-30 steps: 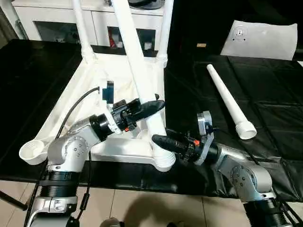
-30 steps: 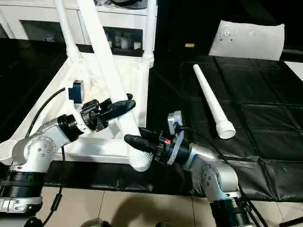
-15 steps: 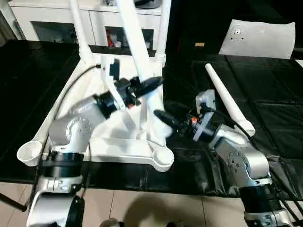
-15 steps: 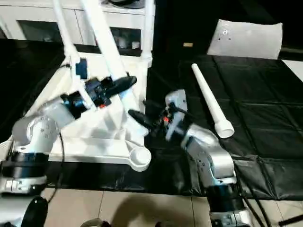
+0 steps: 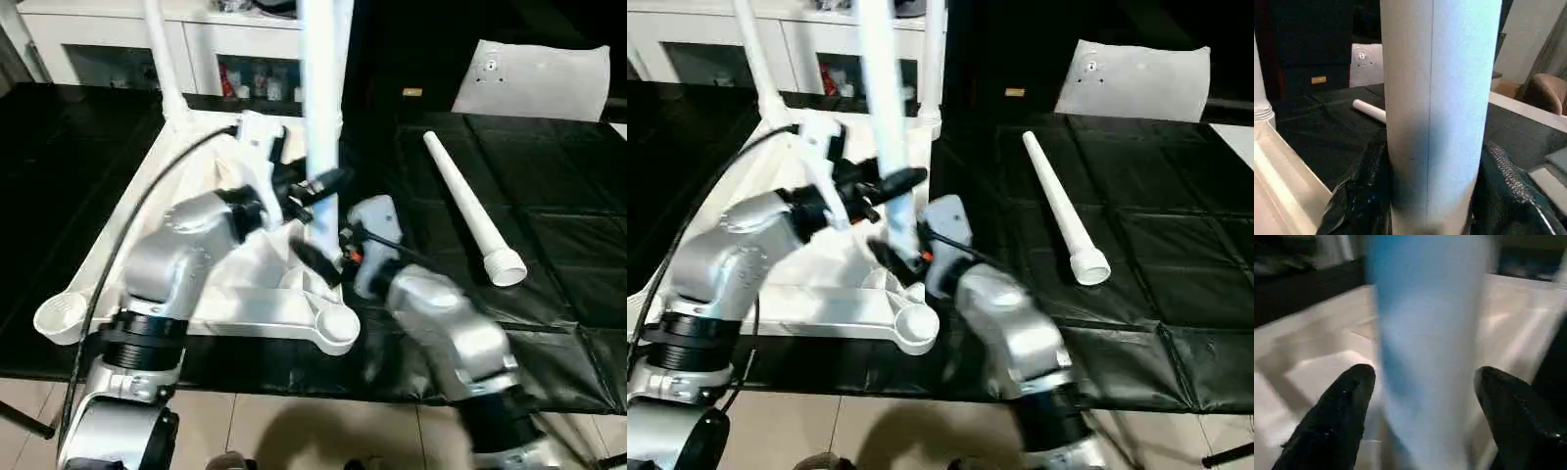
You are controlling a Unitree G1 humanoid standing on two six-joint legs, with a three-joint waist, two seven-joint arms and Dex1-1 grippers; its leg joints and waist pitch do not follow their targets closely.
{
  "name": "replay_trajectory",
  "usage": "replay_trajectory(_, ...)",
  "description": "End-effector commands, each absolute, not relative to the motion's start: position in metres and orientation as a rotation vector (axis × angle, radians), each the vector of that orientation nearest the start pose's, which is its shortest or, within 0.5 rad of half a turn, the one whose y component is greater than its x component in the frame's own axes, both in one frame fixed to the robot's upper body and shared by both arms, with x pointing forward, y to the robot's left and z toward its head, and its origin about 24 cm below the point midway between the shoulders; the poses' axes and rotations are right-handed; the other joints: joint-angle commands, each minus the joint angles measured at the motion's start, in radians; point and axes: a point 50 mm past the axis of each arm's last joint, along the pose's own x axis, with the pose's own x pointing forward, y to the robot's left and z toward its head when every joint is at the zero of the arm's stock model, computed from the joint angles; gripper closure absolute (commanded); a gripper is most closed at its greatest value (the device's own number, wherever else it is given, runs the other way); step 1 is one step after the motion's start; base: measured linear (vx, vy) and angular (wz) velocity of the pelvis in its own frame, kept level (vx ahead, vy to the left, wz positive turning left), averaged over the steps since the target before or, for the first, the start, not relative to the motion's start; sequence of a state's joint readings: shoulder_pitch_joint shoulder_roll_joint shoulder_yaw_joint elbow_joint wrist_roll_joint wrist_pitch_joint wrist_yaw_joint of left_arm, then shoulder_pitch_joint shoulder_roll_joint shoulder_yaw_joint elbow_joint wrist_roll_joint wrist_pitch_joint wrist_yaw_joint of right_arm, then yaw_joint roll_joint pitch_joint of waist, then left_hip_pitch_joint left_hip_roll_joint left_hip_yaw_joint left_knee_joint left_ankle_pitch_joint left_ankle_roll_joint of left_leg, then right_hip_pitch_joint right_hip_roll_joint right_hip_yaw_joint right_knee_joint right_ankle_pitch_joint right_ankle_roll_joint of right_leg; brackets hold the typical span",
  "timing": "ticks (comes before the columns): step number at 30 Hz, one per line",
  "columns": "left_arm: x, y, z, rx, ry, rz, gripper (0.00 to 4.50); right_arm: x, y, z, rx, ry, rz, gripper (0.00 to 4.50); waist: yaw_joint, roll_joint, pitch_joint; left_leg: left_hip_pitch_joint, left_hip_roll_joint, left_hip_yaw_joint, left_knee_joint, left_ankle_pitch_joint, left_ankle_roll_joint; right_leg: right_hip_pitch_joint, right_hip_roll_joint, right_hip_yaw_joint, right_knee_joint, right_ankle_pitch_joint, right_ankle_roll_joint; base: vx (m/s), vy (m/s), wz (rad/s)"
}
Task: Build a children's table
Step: Pick table leg
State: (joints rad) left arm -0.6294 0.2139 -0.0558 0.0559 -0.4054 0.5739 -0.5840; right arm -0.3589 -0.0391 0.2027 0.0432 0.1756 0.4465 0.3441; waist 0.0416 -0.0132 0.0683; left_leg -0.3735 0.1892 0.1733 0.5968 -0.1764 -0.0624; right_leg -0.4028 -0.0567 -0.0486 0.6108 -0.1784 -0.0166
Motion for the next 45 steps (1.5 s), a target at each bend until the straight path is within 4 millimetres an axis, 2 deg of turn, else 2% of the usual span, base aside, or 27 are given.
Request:
replay_trajectory(1, 0.329, 0.093, 0.172, -0.072, -0.014, -0.881, 2.65, 0.302, -0.063, 0.089, 0.033, 0.125, 0.646, 1.25, -0.003, 0.010, -0.072, 0.013, 0.029, -0.010, -0.071, -0.222, -0.047, 0.047, -0.064, 0.046, -0.076, -0.247, -0.138, 0.000, 0.000, 0.00)
replay_trajectory(3, 0.328, 0.092, 0.172, -0.062, -0.013, -0.880, 2.65, 0.301, -0.060, 0.089, 0.037, 0.137, 0.658, 1.51, -0.006, 0.009, -0.072, 0.010, 0.029, -0.011, -0.071, -0.219, -0.042, 0.049, -0.065, 0.046, -0.076, -0.250, -0.132, 0.000, 0.000, 0.00)
replay_trajectory(7, 0.329, 0.092, 0.172, -0.045, -0.015, -0.870, 2.65, 0.299, -0.057, 0.090, 0.079, 0.153, 0.678, 1.74, -0.009, 0.008, -0.072, 0.011, 0.029, -0.010, -0.071, -0.213, -0.037, 0.049, -0.064, 0.046, -0.075, -0.238, -0.137, 0.000, 0.000, 0.00)
replay_trajectory(9, 0.329, 0.092, 0.171, -0.041, -0.016, -0.869, 2.65, 0.298, -0.055, 0.091, 0.101, 0.154, 0.692, 2.09, -0.009, 0.008, -0.072, 0.011, 0.029, -0.010, -0.070, -0.214, -0.034, 0.050, -0.064, 0.046, -0.074, -0.234, -0.139, 0.000, 0.000, 0.00)
replay_trajectory(15, 0.329, 0.091, 0.171, -0.033, -0.016, -0.873, 2.65, 0.297, -0.052, 0.090, 0.098, 0.144, 0.717, 2.45, -0.008, 0.007, -0.073, 0.012, 0.030, -0.009, -0.069, -0.204, -0.035, 0.048, -0.065, 0.047, -0.073, -0.228, -0.141, 0.000, 0.000, 0.00)
replay_trajectory(26, 0.329, 0.091, 0.172, -0.037, -0.013, -0.873, 2.65, 0.299, -0.054, 0.087, 0.116, 0.157, 0.722, 2.55, -0.007, 0.007, -0.073, 0.011, 0.029, -0.009, -0.068, -0.195, -0.031, 0.050, -0.066, 0.047, -0.072, -0.222, -0.146, 0.000, 0.000, 0.00)
replay_trajectory(27, 0.327, 0.091, 0.172, -0.053, -0.006, -0.887, 2.30, 0.300, -0.055, 0.088, 0.123, 0.147, 0.731, 2.55, -0.007, 0.007, -0.073, 0.011, 0.029, -0.009, -0.068, -0.197, -0.031, 0.050, -0.066, 0.046, -0.073, -0.224, -0.146, 0.000, 0.000, 0.00)
replay_trajectory(29, 0.327, 0.093, 0.171, -0.073, -0.003, -0.898, 1.95, 0.299, -0.057, 0.089, 0.128, 0.127, 0.762, 2.55, -0.007, 0.007, -0.073, 0.011, 0.029, -0.009, -0.068, -0.200, -0.030, 0.050, -0.066, 0.046, -0.072, -0.225, -0.148, 0.000, 0.000, 0.00)
replay_trajectory(32, 0.326, 0.097, 0.170, -0.054, -0.009, -0.914, 1.86, 0.297, -0.061, 0.089, 0.141, 0.097, 0.825, 2.55, -0.004, 0.007, -0.074, 0.012, 0.029, -0.008, -0.066, -0.196, -0.020, 0.052, -0.066, 0.046, -0.073, -0.214, -0.152, 0.000, 0.000, 0.00)
replay_trajectory(35, 0.327, 0.101, 0.169, -0.058, -0.030, -0.915, 1.49, 0.292, -0.065, 0.090, 0.166, 0.075, 0.895, 2.55, -0.004, 0.007, -0.075, 0.009, 0.029, -0.008, -0.066, -0.185, -0.007, 0.055, -0.066, 0.045, -0.071, -0.193, -0.165, 0.000, 0.000, 0.00)
replay_trajectory(42, 0.309, 0.114, 0.166, -0.331, -0.044, -1.109, 1.48, 0.278, -0.082, 0.090, 0.284, 0.075, 1.100, 2.55, -0.001, 0.005, -0.075, 0.010, 0.030, -0.006, -0.063, -0.187, 0.012, 0.057, -0.066, 0.043, -0.068, -0.194, -0.199, 0.000, 0.000, 0.00)
replay_trajectory(45, 0.303, 0.117, 0.162, -0.374, -0.027, -1.165, 1.48, 0.275, -0.089, 0.086, 0.297, 0.095, 1.159, 2.55, -0.001, 0.006, -0.071, 0.011, 0.031, -0.007, -0.065, -0.214, 0.009, 0.053, -0.065, 0.042, -0.075, -0.259, -0.186, 0.000, 0.000, 0.00)
